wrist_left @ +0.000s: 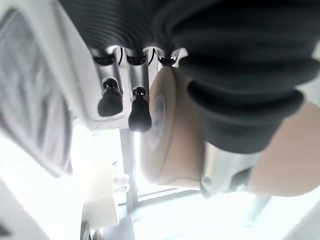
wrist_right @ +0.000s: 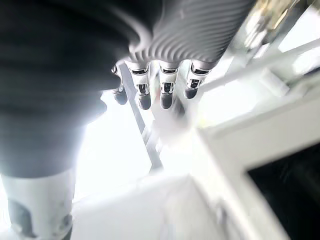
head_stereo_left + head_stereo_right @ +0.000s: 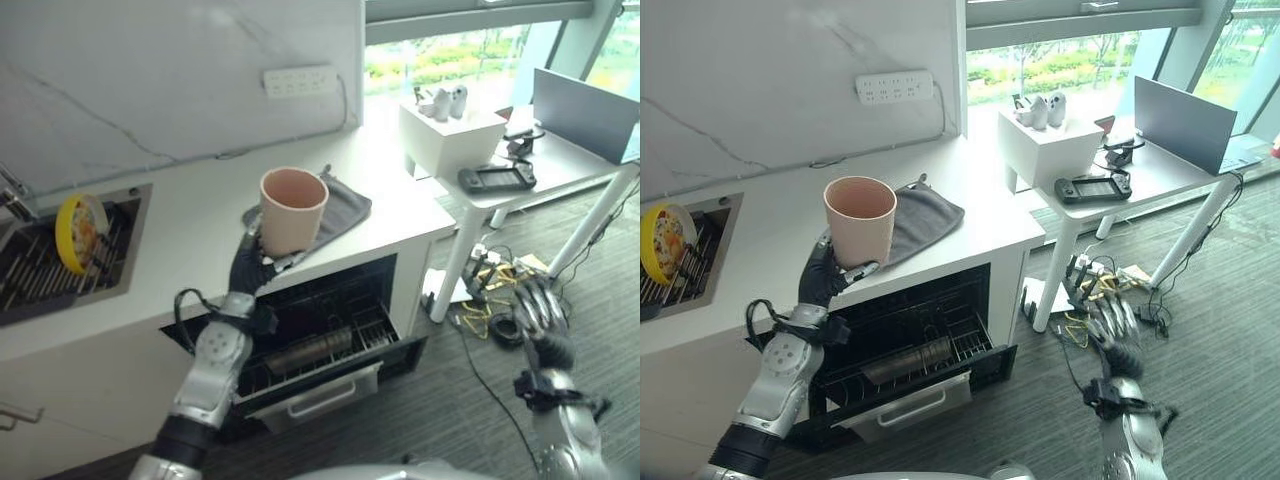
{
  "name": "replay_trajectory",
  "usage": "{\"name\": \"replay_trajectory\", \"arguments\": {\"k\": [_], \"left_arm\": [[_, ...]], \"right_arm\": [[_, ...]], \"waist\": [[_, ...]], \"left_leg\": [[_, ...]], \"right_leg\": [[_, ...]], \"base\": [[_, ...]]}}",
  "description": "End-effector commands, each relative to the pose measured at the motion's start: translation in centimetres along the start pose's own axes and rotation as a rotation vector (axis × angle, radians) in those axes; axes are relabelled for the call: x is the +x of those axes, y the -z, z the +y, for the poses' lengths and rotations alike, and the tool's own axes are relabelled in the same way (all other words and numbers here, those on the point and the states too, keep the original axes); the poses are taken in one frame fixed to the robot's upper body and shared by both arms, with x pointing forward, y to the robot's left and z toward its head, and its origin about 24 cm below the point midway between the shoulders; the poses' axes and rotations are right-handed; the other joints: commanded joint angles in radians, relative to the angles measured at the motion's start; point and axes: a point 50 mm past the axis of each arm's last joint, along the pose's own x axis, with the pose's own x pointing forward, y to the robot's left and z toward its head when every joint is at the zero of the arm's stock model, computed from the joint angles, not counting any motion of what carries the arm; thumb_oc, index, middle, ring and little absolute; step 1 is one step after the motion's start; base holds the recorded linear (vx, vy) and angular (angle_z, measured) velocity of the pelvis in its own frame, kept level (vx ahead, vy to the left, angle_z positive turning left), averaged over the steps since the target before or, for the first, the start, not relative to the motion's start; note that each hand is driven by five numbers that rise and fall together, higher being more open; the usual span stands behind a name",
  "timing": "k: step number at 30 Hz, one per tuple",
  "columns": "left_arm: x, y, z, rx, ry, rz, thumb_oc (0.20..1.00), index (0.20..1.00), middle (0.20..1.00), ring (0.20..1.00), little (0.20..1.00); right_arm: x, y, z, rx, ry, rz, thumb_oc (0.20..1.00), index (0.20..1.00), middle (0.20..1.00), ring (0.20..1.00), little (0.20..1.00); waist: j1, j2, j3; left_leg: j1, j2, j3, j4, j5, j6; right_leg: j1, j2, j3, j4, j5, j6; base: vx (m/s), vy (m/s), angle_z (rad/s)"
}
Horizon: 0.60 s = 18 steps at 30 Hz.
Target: Place the dishes in the dishwasher.
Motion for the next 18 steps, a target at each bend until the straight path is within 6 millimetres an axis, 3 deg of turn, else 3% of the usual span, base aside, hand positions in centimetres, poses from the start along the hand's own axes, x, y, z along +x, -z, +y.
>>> {"name": "replay_trajectory", "arguments": {"k": [1, 6, 11, 18], "left_arm": [[2.7, -2.8, 0.1, 0.003, -0.008, -0.156, 0.2, 0.2, 0.2, 0.2, 0.2], [2.3, -2.1, -1.8, -0.082, 0.056, -0.085, 0.2, 0.2, 0.2, 0.2, 0.2], [1.6, -1.6, -2.3, -0.083, 0.009, -0.053, 0.2, 0.2, 0.2, 0.2, 0.2], [1.6, -2.7, -2.4, 0.037, -0.07, -0.144, 0.2, 0.2, 0.2, 0.2, 0.2]], "right_arm": [[2.6, -2.3, 1.6, -0.088, -0.191, -0.116, 1.0, 1.0, 1.0, 1.0, 1.0], [4.6, -3.5, 6.1, -0.129, -0.362, -0.169, 1.0, 1.0, 1.0, 1.0, 1.0], [5.4, -3.4, 7.0, -0.145, -0.312, -0.154, 1.0, 1.0, 1.0, 1.0, 1.0], [6.7, -3.2, 7.4, -0.171, -0.276, -0.115, 1.0, 1.0, 1.0, 1.0, 1.0]], "waist": [[0.007, -0.02, 0.031], [0.063, -0.025, 0.02], [0.099, -0.03, 0.02], [0.14, -0.044, 0.021]], "left_leg": [[0.072, -0.016, -0.045, 0.016, -0.126, 0.035], [0.052, -0.009, -0.069, 0.012, -0.1, 0.026], [0.041, -0.003, -0.099, 0.012, -0.099, 0.023], [0.028, 0.002, -0.134, 0.012, -0.096, 0.016]], "right_leg": [[0.046, -0.05, -0.114, 0.014, -0.037, 0.055], [0.048, -0.042, -0.145, 0.011, -0.032, 0.036], [0.055, -0.035, -0.161, 0.009, -0.041, 0.025], [0.064, -0.027, -0.176, 0.007, -0.046, 0.014]], "base": [[0.0, 0.0, 0.0], [-0.02, -0.045, 0.05], [0.0, -0.03, 0.23], [0.01, -0.031, 0.21]]}}
